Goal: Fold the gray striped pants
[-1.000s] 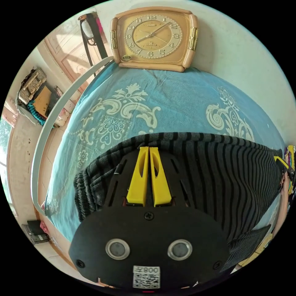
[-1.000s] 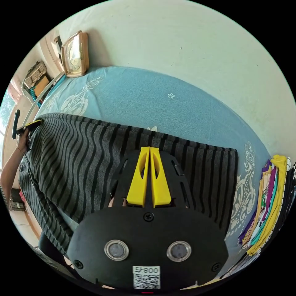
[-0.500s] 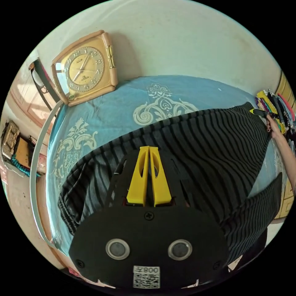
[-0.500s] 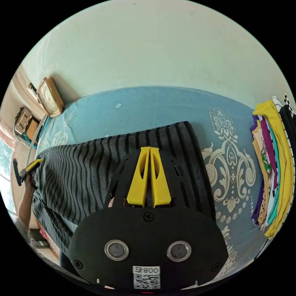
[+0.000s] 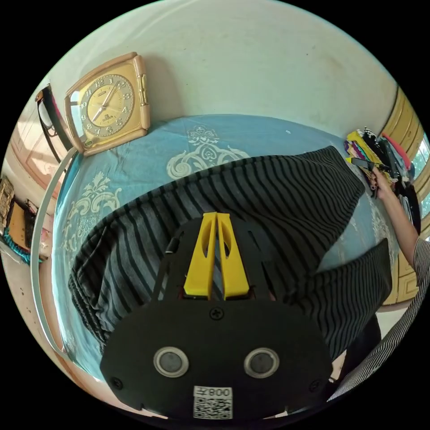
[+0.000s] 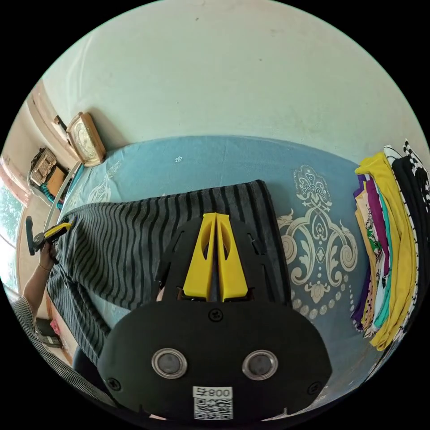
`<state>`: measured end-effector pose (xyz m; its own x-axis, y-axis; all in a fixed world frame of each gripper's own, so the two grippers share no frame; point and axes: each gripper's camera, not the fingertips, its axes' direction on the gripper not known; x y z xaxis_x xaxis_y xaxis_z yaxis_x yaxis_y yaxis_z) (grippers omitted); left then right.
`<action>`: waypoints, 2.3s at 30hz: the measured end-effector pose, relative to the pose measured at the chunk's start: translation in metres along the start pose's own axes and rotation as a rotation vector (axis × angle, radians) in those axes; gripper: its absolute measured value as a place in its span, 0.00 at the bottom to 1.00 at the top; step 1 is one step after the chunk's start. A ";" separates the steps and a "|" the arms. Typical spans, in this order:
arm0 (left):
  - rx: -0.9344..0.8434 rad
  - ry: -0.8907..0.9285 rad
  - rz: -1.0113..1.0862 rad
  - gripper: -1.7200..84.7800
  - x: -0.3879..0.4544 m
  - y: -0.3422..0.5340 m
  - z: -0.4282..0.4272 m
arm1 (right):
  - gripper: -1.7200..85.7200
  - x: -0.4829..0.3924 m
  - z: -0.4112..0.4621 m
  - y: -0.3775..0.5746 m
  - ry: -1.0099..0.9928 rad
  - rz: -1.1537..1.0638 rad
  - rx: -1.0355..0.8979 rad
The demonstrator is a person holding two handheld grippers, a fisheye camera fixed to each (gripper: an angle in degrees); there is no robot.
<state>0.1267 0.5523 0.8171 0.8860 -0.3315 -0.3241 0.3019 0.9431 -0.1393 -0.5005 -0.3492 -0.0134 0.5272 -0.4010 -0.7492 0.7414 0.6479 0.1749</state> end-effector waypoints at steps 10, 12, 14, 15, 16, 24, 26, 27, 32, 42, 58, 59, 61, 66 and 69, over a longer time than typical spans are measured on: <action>-0.204 -0.068 0.163 0.02 0.020 -0.036 -0.006 | 0.01 0.002 0.016 0.074 -0.100 0.013 -0.207; -0.207 -0.077 0.141 0.02 0.020 -0.036 -0.022 | 0.01 -0.001 0.014 0.072 -0.063 -0.014 -0.228; -0.161 -0.071 0.096 0.02 0.023 -0.025 -0.058 | 0.01 -0.005 0.005 0.079 -0.019 -0.022 -0.220; -0.150 -0.060 0.087 0.02 0.024 -0.021 -0.067 | 0.01 -0.005 0.001 0.082 -0.014 -0.018 -0.207; -0.123 -0.028 0.067 0.02 0.027 -0.010 -0.086 | 0.02 -0.005 -0.009 0.089 -0.010 -0.014 -0.182; -0.200 0.016 0.003 0.02 0.012 -0.002 -0.119 | 0.02 -0.007 -0.008 0.134 0.127 -0.066 -0.293; -0.148 0.002 -0.005 0.02 0.014 0.004 -0.159 | 0.02 0.003 -0.022 0.143 0.075 0.033 -0.246; -0.141 0.006 -0.004 0.02 0.015 0.008 -0.170 | 0.02 0.002 -0.028 0.146 0.066 0.036 -0.230; -0.157 0.046 0.018 0.02 0.037 0.083 -0.253 | 0.02 -0.018 -0.109 0.227 0.010 -0.050 -0.131; -0.283 -0.017 -0.042 0.02 0.043 0.183 -0.297 | 0.02 -0.002 -0.177 0.481 0.007 0.223 -0.331; -0.402 0.050 -0.102 0.02 0.007 0.295 -0.408 | 0.02 0.078 -0.254 0.648 0.002 0.561 -0.146; -0.372 0.052 -0.125 0.02 -0.001 0.304 -0.420 | 0.02 0.090 -0.261 0.670 -0.006 0.634 -0.120; -0.348 0.089 -0.190 0.02 -0.018 0.320 -0.436 | 0.02 0.109 -0.270 0.703 -0.045 0.750 -0.086; -0.258 0.250 -0.404 0.05 -0.077 0.394 -0.472 | 0.07 0.151 -0.286 0.791 -0.195 0.995 0.044; -0.182 0.449 -0.630 0.08 -0.123 0.460 -0.477 | 0.11 0.173 -0.282 0.836 -0.326 1.133 0.112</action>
<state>-0.0111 1.0142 0.3465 0.3293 -0.8165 -0.4742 0.6024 0.5684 -0.5604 0.0933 0.3057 -0.1772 0.9759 0.2084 0.0650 -0.1932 0.6860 0.7014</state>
